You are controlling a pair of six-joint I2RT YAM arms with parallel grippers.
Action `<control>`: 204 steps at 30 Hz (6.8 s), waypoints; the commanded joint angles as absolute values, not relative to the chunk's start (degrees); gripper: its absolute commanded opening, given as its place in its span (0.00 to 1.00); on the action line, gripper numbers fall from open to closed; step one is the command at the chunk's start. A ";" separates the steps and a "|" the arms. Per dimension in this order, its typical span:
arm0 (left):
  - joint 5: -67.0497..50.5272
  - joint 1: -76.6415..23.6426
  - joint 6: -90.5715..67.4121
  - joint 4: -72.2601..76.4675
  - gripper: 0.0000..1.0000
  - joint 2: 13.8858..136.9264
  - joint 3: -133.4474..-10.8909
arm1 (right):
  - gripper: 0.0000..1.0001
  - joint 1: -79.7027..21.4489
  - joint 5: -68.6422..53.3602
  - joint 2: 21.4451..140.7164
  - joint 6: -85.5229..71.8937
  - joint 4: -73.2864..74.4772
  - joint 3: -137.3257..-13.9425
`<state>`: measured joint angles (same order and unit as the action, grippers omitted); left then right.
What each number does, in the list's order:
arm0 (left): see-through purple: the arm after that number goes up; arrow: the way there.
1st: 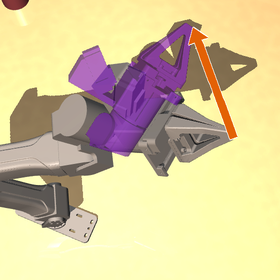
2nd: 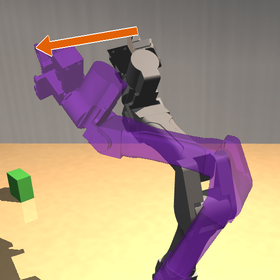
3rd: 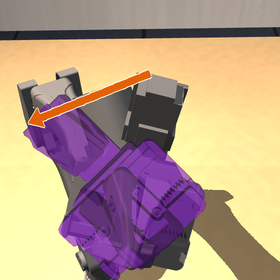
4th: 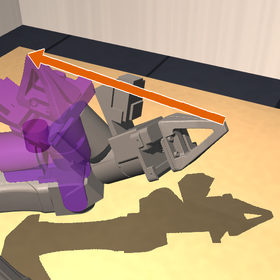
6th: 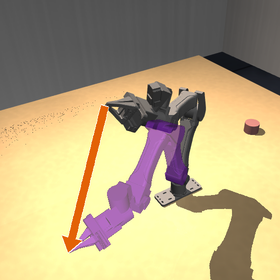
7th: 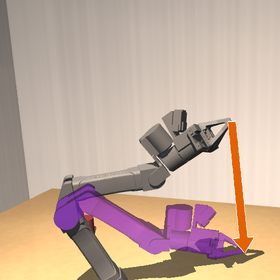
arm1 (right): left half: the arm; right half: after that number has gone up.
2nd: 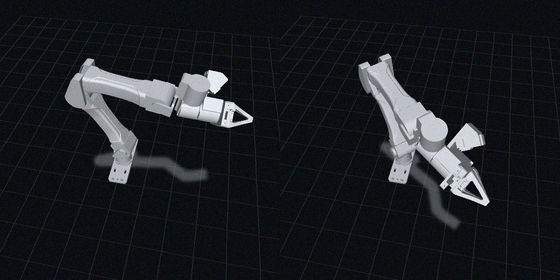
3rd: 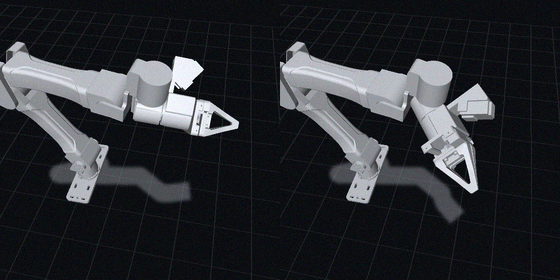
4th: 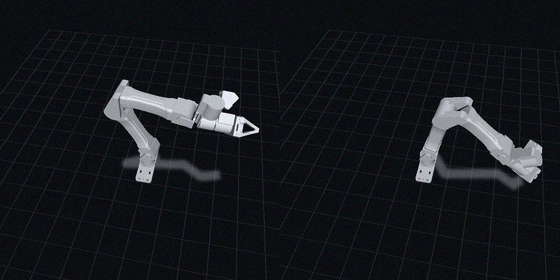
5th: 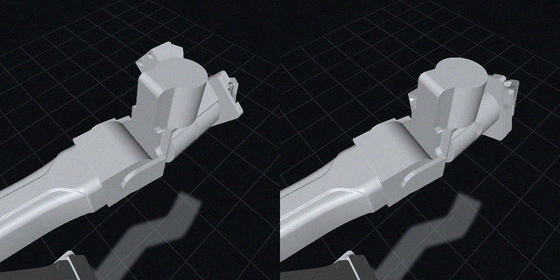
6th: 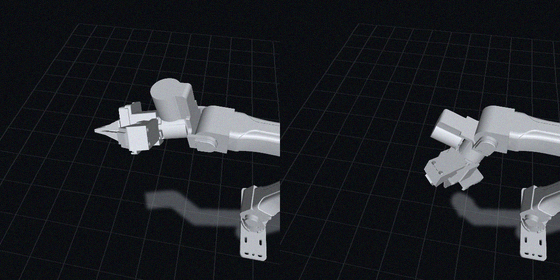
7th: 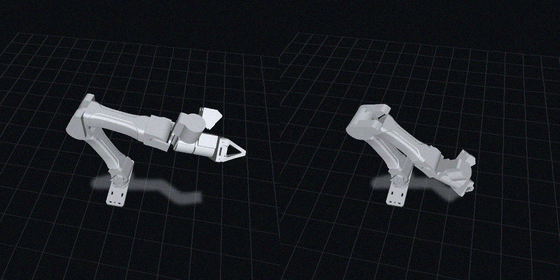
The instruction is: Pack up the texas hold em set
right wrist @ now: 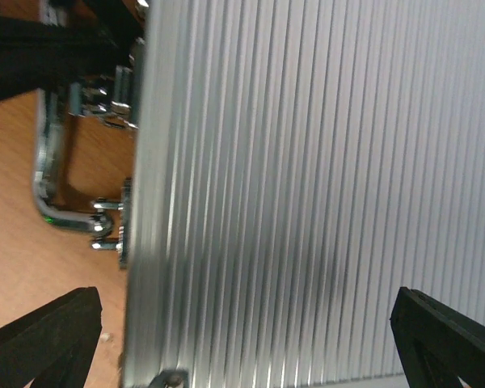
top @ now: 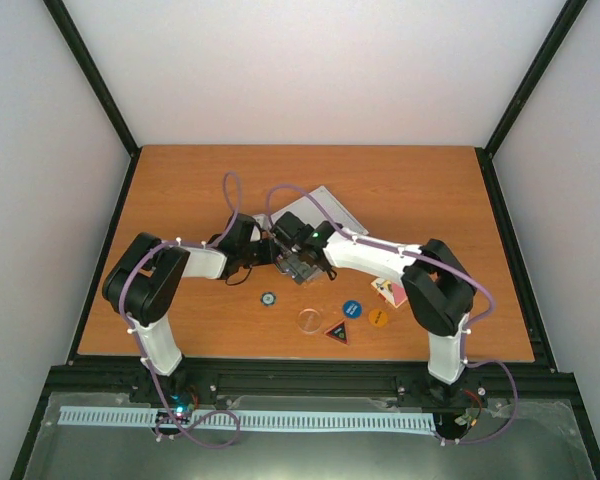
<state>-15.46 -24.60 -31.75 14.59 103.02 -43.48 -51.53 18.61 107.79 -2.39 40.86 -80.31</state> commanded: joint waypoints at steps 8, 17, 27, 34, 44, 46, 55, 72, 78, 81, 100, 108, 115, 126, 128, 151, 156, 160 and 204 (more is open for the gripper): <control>-13.27 -24.70 -30.87 10.42 0.01 105.00 -41.31 | 1.00 -52.12 34.16 112.72 -6.06 37.86 -81.79; -12.94 -24.70 -30.85 10.97 0.01 106.41 -40.59 | 1.00 -51.32 43.41 108.72 -4.76 36.74 -82.20; -12.77 -24.70 -30.22 11.03 0.01 106.50 -40.27 | 1.00 -48.81 47.68 105.91 -2.50 35.13 -84.95; -13.01 -24.70 -30.01 11.16 0.01 106.87 -40.35 | 1.00 -45.58 49.20 104.02 -1.45 33.93 -86.70; -13.48 -24.70 -28.45 10.66 0.01 107.05 -40.47 | 1.00 -40.67 48.00 105.30 1.71 30.59 -91.95; -13.52 -24.70 -28.29 10.61 0.01 107.13 -40.50 | 1.00 -39.56 47.53 106.43 2.26 30.08 -93.77; -13.71 -24.70 -27.95 10.32 0.01 107.66 -40.15 | 1.00 -34.58 44.68 112.55 4.49 27.54 -101.08; -13.01 -24.70 -27.36 8.94 0.01 107.54 -39.71 | 1.00 -26.39 37.21 123.49 4.74 27.31 -115.10; -12.68 -24.70 -27.00 8.33 0.01 106.82 -39.68 | 1.00 -23.94 26.54 127.32 3.49 32.84 -121.91; -12.66 -24.70 -26.98 8.32 0.01 106.70 -39.68 | 1.00 -23.83 22.30 128.56 4.72 34.13 -122.17; -13.58 -24.70 -25.83 6.14 0.01 104.69 -41.66 | 1.00 -23.82 10.68 121.62 5.28 34.82 -114.17; -12.76 -24.70 -25.00 4.16 0.01 102.44 -41.77 | 1.00 -23.06 11.16 122.33 5.25 34.35 -115.95; -12.49 -24.70 -25.01 4.46 0.01 103.02 -40.43 | 1.00 -21.62 6.67 122.45 5.54 33.48 -116.46; -12.47 -24.70 -25.50 6.03 0.01 103.98 -38.47 | 1.00 -19.32 -0.91 122.66 7.73 30.89 -115.20; -12.45 -24.70 -25.34 5.89 0.01 104.00 -38.64 | 1.00 -18.85 -3.61 122.95 8.18 30.69 -115.48; -12.82 -24.70 -24.96 5.36 0.01 104.50 -40.22 | 1.00 -15.98 -18.13 117.41 14.01 33.71 -108.51; -13.25 -24.65 -25.11 5.84 0.01 105.27 -40.19 | 1.00 -15.94 -16.40 114.33 14.08 32.16 -104.81; -13.37 -24.70 -25.31 6.32 0.01 105.38 -40.02 | 1.00 -15.98 -14.80 111.79 13.55 32.00 -102.45; -10.49 -24.65 -19.35 -23.25 1.00 70.13 -55.11 | 0.96 -18.39 -0.79 88.34 -13.79 44.15 -63.29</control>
<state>-11.51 -24.64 -20.47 -18.70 71.20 -52.84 -17.06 -1.04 88.14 -11.46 41.50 -65.87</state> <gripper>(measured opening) 0.998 0.962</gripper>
